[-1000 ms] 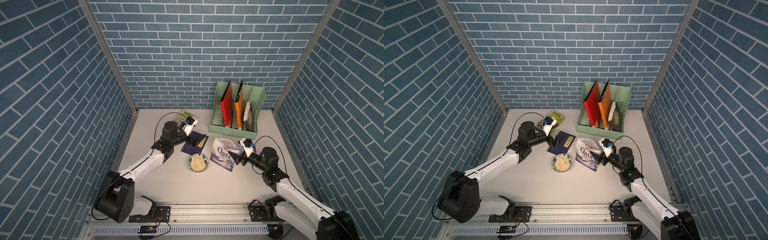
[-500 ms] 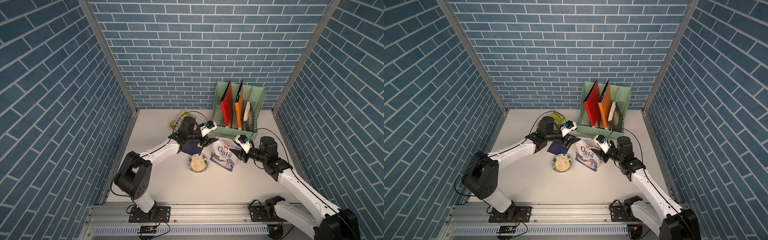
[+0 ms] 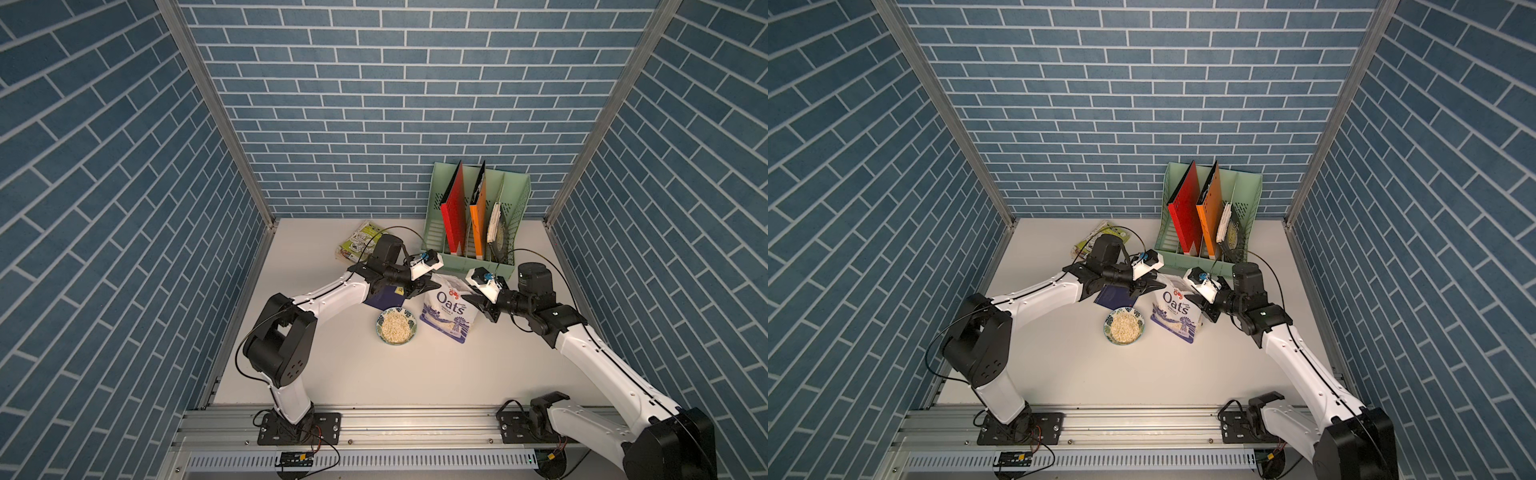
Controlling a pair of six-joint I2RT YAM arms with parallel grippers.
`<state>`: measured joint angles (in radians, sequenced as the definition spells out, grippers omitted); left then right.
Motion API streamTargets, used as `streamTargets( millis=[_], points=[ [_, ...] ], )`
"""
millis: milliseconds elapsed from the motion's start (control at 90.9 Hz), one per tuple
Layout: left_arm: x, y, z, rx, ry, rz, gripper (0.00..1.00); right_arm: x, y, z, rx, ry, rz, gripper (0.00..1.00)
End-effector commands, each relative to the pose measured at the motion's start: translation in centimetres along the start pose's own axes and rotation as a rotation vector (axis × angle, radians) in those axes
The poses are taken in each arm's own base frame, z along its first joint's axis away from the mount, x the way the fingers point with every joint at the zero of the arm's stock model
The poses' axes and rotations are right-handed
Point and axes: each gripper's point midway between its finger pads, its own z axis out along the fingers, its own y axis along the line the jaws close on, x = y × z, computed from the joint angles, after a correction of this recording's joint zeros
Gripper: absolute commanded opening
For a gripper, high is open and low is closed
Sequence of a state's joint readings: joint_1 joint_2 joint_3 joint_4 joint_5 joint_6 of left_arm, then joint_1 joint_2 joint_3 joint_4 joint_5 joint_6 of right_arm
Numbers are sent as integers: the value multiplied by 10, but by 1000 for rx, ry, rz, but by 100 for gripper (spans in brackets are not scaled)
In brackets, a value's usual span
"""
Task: Pour the oats into the breakfast bowl
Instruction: Close the oats bag at the center of the board.
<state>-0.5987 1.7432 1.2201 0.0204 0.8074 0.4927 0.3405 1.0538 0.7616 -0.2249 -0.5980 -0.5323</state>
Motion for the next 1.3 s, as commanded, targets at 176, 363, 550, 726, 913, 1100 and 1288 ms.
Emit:
streamTargets(
  millis=[176,363,550,726,913,1100,1288],
  points=[
    [-15,-9,-14,-24,-39,41,0,2,-10,-15,-16,62,-27,5],
    [-13,-10,-23,-74,-55,38,0,0,-18,-21,-6,76,-62,0],
    [-16,-10,-25,-84,-75,32,0,-14,-13,-11,-87,4,-68,19],
    [-15,-10,-25,-84,-72,31,0,-12,-10,-5,-107,7,-73,25],
    [-15,-10,-25,-89,-70,32,0,2,-9,-8,-82,65,-83,5],
    [-15,-8,-26,-95,-69,35,0,-3,-10,-15,-60,58,-97,0],
    [-14,-8,-26,-99,-66,33,0,4,-14,-21,-12,111,-100,9]
  ],
)
